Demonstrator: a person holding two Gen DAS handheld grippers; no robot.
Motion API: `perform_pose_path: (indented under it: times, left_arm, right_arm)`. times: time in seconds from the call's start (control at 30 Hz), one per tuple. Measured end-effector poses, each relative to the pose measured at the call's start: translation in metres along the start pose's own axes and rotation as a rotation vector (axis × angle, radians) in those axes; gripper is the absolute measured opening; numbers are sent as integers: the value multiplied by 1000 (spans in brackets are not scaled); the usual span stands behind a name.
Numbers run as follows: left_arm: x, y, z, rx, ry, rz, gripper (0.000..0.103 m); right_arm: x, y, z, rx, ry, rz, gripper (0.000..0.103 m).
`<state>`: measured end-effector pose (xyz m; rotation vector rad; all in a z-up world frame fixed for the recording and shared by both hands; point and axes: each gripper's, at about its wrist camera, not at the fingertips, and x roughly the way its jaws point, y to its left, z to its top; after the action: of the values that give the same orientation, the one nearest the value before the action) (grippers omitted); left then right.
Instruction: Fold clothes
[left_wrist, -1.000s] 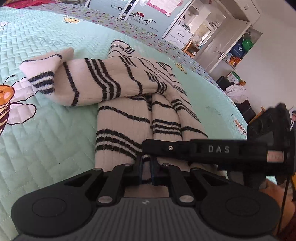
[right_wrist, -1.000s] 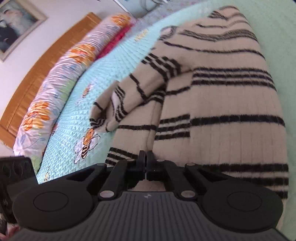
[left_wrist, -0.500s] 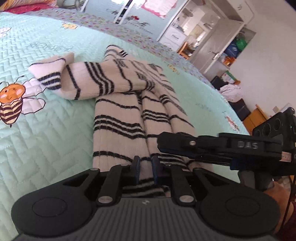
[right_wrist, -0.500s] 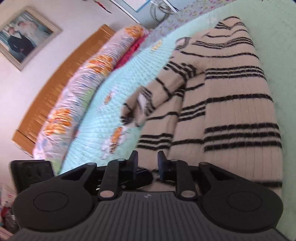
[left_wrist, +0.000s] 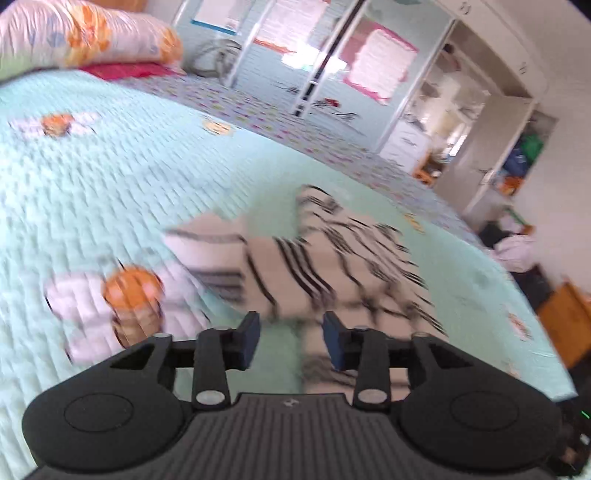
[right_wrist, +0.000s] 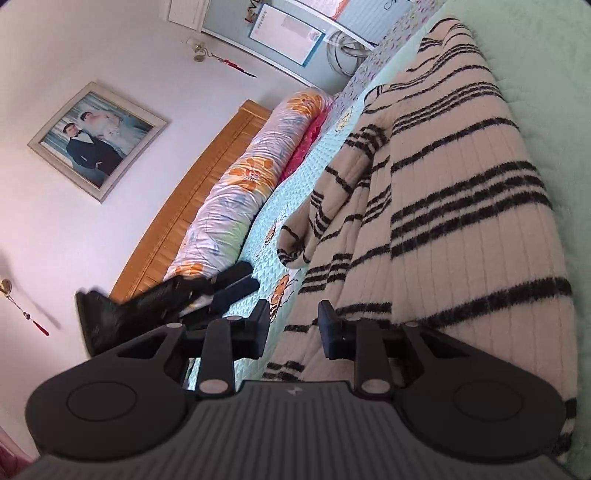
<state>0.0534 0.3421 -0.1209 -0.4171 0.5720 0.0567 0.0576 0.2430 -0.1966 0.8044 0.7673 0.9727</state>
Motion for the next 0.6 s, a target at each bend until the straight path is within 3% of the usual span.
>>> perform_pose_path:
  times: [0.17, 0.23, 0.37, 0.47, 0.53, 0.6]
  left_arm:
    - [50, -11, 48, 118, -5, 85, 54]
    - [78, -11, 60, 169, 57, 146, 60]
    - [123, 1, 67, 212, 189, 264, 59]
    - [141, 13, 68, 192, 225, 304, 48]
    - [140, 16, 70, 174, 206, 313, 12]
    - [130, 17, 75, 137, 155, 295, 12]
  right_arm:
    - [0, -6, 1, 20, -2, 39, 29]
    - [-2, -10, 1, 39, -9, 63, 29]
    - [-5, -15, 1, 68, -16, 99, 29]
    - [-5, -16, 2, 77, -19, 113, 29]
    - [-4, -16, 2, 77, -18, 114, 29]
    - [-4, -16, 2, 77, -19, 116, 29]
